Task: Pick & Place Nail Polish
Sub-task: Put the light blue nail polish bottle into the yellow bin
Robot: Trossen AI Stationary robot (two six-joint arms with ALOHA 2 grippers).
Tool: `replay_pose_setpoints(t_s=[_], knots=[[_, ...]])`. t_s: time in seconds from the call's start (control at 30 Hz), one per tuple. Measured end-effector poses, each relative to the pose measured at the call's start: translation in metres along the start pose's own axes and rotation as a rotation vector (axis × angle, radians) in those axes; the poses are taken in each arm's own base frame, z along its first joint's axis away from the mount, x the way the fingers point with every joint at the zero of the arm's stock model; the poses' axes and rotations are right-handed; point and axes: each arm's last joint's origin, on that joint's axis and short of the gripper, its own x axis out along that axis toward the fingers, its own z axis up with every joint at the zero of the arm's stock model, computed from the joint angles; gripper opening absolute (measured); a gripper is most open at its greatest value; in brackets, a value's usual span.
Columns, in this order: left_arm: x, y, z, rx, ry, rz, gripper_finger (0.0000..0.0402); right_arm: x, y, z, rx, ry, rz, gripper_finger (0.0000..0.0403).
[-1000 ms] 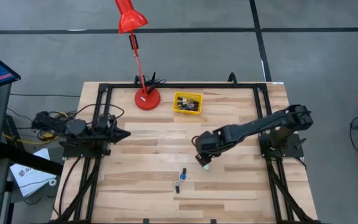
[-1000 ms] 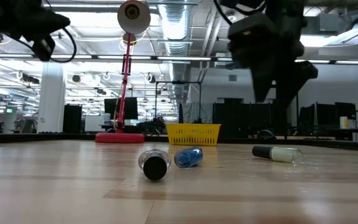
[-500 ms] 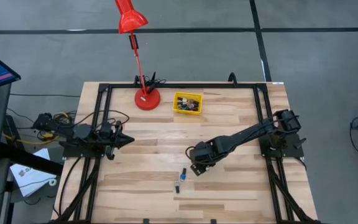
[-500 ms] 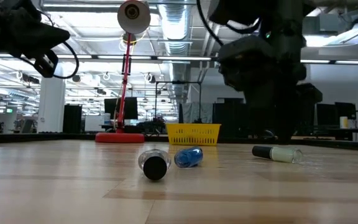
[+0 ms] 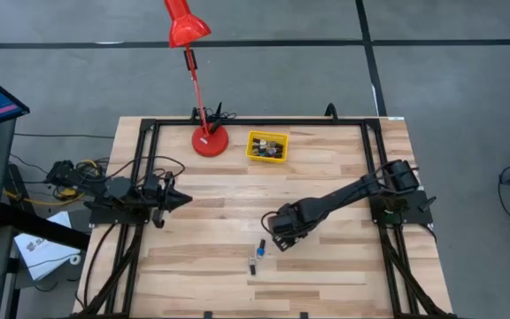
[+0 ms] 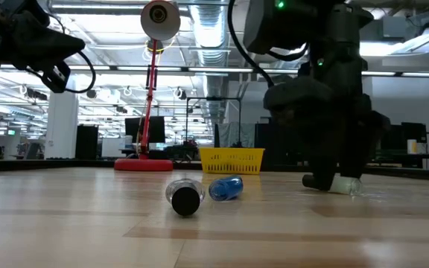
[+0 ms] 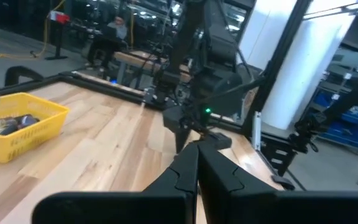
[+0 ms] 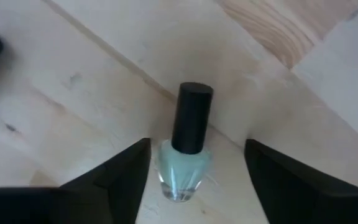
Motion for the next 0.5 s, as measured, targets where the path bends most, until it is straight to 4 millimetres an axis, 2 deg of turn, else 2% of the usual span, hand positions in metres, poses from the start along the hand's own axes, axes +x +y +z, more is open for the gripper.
replay_pose_setpoints(t_s=[0.23, 0.3, 0.5], knots=[[0.0, 0.0011, 0.0003, 0.011, -0.012, 0.038, 0.0001, -0.0021, 0.0009, 0.0011, -0.003, -0.009, -0.024, 0.0124], [0.0004, 0.0011, -0.0002, 0.009, -0.007, 0.039, 0.0001, -0.0025, 0.0027, 0.0018, -0.005, -0.015, -0.008, 0.0099], [0.0007, 0.001, -0.0004, 0.009, -0.004, 0.04, 0.0001, -0.0028, 0.0043, 0.0021, 0.009, -0.02, 0.006, 0.0095]])
